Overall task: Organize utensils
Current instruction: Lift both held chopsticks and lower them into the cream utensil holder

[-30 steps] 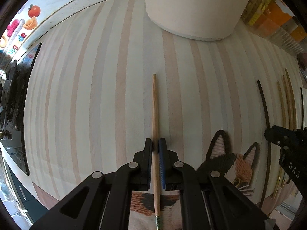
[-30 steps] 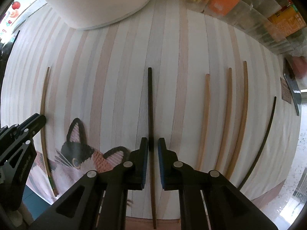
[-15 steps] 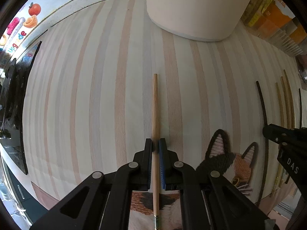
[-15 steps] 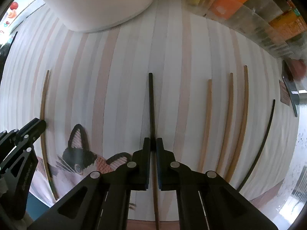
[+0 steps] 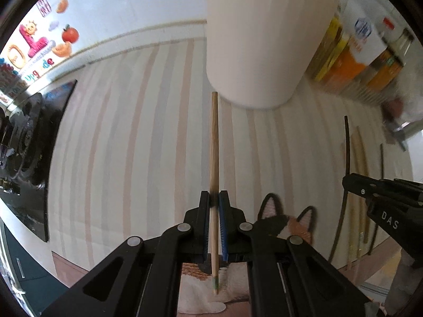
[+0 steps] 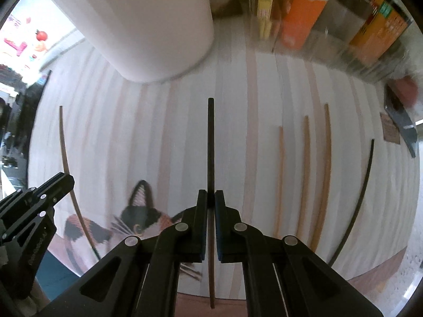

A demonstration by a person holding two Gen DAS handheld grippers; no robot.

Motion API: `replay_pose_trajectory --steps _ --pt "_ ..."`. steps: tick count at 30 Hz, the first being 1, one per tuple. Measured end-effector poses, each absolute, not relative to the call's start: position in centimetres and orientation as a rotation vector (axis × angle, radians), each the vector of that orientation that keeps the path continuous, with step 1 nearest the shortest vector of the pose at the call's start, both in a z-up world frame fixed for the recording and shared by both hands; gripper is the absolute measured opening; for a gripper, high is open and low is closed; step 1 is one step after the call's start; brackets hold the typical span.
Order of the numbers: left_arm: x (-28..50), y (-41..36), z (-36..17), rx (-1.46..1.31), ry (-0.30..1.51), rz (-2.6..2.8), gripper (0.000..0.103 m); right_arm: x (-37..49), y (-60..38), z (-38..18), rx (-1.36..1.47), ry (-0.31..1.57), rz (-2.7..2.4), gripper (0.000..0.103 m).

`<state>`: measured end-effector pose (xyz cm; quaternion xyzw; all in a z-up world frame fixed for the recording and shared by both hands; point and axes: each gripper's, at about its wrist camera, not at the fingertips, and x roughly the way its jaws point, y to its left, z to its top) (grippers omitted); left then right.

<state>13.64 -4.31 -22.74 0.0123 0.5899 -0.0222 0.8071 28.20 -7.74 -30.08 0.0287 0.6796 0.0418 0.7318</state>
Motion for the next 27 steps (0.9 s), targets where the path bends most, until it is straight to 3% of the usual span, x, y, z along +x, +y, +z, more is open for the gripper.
replay_pose_trajectory --steps 27 --pt "14.9 -3.6 -2.0 -0.04 0.78 -0.08 0.004 33.0 -9.4 -7.5 0.156 0.978 0.207 0.005"
